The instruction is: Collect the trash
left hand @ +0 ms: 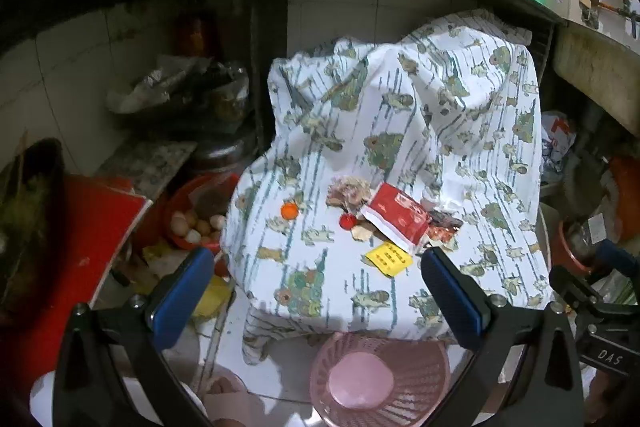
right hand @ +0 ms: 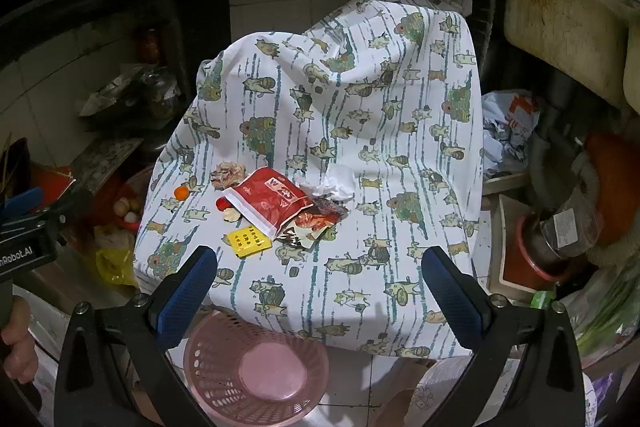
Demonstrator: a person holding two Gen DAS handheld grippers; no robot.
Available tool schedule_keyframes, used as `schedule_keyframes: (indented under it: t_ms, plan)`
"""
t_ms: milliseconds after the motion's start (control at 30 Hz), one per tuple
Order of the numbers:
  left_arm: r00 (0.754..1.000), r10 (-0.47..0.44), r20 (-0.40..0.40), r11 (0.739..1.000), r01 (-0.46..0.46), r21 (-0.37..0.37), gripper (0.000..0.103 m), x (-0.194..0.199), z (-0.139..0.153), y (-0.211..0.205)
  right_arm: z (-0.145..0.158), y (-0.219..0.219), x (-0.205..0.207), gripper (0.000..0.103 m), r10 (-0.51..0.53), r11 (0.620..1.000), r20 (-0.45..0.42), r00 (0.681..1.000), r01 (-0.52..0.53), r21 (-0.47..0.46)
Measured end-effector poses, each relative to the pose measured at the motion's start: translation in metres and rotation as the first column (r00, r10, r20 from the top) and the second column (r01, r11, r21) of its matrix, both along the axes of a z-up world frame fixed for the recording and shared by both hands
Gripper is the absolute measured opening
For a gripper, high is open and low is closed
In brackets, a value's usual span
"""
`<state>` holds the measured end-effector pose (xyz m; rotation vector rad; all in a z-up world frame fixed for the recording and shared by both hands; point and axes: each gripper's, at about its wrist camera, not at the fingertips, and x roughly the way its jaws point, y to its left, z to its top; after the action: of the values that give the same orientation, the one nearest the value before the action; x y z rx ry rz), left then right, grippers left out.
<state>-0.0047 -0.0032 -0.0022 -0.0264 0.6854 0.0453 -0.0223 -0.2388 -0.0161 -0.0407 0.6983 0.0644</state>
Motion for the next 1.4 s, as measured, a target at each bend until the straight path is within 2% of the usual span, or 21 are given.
schedule_keyframes:
  t_ms: [133,367,600,833,1100,1400]
  plan:
    - [1.0,0.007,0.029,0.999,-0.008,0.032,0.103,-0.001,0.004,0.001,0.0,0.001,0.0,0.103,0.002,1.0,0.002,1.0,-0.002,0.001]
    - [1.0,0.005,0.017,1.0,-0.005,0.012,0.103,0.001,0.005,0.003,0.0,0.003,0.0,0.103,-0.002,1.0,0.007,1.0,0.002,-0.014]
    - [0.999,0.017,0.043,0.999,-0.019,0.045,0.103,-0.001,0.007,0.001,-0.003,0.005,-0.003,0.103,-0.006,0.999,0.021,1.0,0.007,-0.04]
    - [0.998,0.016,0.065,0.999,-0.019,0.046,0.103,-0.004,0.011,0.001,-0.004,0.003,-0.005,0.103,-0.007,0.999,0.024,1.0,0.008,-0.043]
    - [0.995,0.03,0.09,0.995,-0.038,0.092,0.103,-0.004,0.011,-0.006,-0.005,0.004,-0.006,0.103,-0.007,0.998,0.035,0.999,0.009,-0.054]
    - [0.994,0.043,0.097,0.995,-0.052,0.085,0.103,-0.008,0.012,0.001,0.0,0.007,-0.009,0.103,0.005,0.996,0.067,0.998,0.001,-0.088]
